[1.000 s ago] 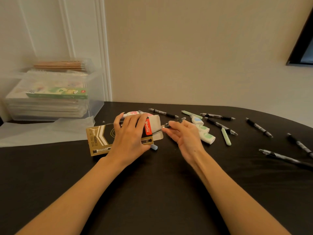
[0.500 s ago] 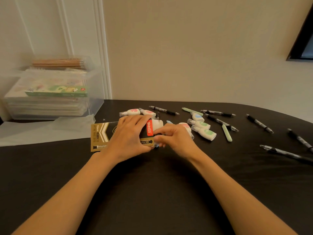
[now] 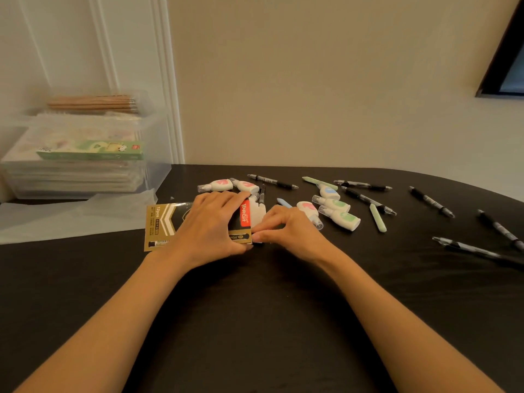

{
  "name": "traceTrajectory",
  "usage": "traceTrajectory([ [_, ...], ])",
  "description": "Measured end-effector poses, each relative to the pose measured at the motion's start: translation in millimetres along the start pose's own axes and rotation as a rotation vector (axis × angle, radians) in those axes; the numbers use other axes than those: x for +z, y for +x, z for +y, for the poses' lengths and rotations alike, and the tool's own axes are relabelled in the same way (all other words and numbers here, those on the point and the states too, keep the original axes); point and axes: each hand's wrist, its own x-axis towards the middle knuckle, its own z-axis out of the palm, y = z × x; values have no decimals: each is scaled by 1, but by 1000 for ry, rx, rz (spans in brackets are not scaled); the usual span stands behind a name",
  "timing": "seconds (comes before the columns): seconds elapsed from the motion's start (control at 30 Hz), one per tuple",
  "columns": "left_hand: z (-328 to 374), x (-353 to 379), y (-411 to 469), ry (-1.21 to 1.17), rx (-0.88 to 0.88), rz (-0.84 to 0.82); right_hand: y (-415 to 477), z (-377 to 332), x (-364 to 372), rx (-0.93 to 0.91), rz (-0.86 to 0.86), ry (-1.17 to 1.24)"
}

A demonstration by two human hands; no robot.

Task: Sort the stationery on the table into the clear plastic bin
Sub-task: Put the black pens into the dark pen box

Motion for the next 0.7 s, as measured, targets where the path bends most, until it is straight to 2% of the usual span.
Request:
traceTrajectory([
  [0.13,7,0,1,45,55,-51,1,0,1,-1,-4,-91],
  [0.33,5,-3,1,30,22,-67,-1,-7,-6,1,-63,-112],
  [0.43,9,-4,1,27,22,-100,1,-8,-1,-71,32,-171],
  [0.53,9,-5,2,-2,16,-55,2,-12,4,-130,90,-174],
  [0.7,8,-4,0,30,1,-42,0,-12,3,-64,-27,-68],
])
